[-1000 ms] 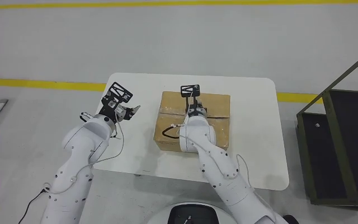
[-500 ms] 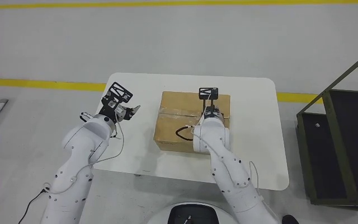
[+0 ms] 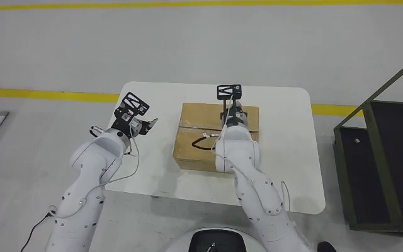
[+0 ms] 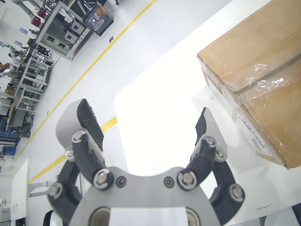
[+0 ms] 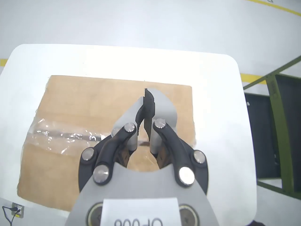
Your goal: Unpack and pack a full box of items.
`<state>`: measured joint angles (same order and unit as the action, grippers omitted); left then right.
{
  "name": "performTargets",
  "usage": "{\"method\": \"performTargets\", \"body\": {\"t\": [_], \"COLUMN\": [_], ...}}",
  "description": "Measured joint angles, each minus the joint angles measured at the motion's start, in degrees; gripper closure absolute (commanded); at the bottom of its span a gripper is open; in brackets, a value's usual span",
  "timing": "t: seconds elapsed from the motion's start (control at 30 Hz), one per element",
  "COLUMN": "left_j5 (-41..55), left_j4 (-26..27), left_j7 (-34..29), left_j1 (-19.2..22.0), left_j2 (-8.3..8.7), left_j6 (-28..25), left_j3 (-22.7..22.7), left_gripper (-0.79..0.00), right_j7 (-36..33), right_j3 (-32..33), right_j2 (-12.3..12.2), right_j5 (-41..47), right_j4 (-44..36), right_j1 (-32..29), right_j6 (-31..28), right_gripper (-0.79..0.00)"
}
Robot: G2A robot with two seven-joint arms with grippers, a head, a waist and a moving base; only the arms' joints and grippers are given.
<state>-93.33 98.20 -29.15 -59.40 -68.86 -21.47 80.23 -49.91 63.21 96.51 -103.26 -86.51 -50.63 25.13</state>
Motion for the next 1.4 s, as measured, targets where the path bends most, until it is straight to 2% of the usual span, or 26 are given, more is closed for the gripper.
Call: {"method": "performTargets", "body": {"t": [0.13, 0.27, 0.37, 0.53, 0.67, 0.97, 1.2, 1.3, 1.4], "left_j5": [0.00, 0.00, 0.00, 0.00, 0.00, 0.00, 0.00, 0.00, 0.00], "left_j4": [0.00, 0.00, 0.00, 0.00, 0.00, 0.00, 0.00, 0.00, 0.00], "left_j7": [0.00, 0.00, 0.00, 0.00, 0.00, 0.00, 0.00, 0.00, 0.00], "left_j1": [0.00, 0.00, 0.00, 0.00, 0.00, 0.00, 0.00, 0.00, 0.00], "left_j2": [0.00, 0.00, 0.00, 0.00, 0.00, 0.00, 0.00, 0.00, 0.00], "left_j6": [0.00, 0.00, 0.00, 0.00, 0.00, 0.00, 0.00, 0.00, 0.00], "left_j3": [0.00, 0.00, 0.00, 0.00, 0.00, 0.00, 0.00, 0.00, 0.00], "left_gripper": [-0.785, -0.785, -0.785, -0.785, -0.785, -0.785, -0.785, -0.785, -0.785], "right_j7": [3.16, -0.24, -3.84, -9.53, -13.27, -17.64, -11.11, -4.77, 2.45], "right_j3": [-0.55, -0.51, 0.61, 2.15, 3.72, 6.21, 4.81, 1.59, -1.77], "right_j2": [0.84, 1.34, 1.31, 0.86, 0.28, -0.61, -0.34, 0.33, 1.09], "right_j5": [4.90, 5.90, 6.08, 3.84, 1.31, -2.97, -6.33, -2.19, 4.14], "right_j4": [9.87, 16.35, 18.35, 16.78, 11.99, 2.77, -4.95, -8.57, -8.80], "right_j1": [4.20, 7.03, 7.98, 7.91, 6.22, 0.89, -1.46, -2.86, -4.24], "right_j6": [-1.63, -3.00, -4.20, -7.50, -10.46, -14.82, -10.21, -9.21, -8.54], "right_gripper": [0.000, 0.000, 0.000, 0.000, 0.000, 0.000, 0.000, 0.000, 0.000]}}
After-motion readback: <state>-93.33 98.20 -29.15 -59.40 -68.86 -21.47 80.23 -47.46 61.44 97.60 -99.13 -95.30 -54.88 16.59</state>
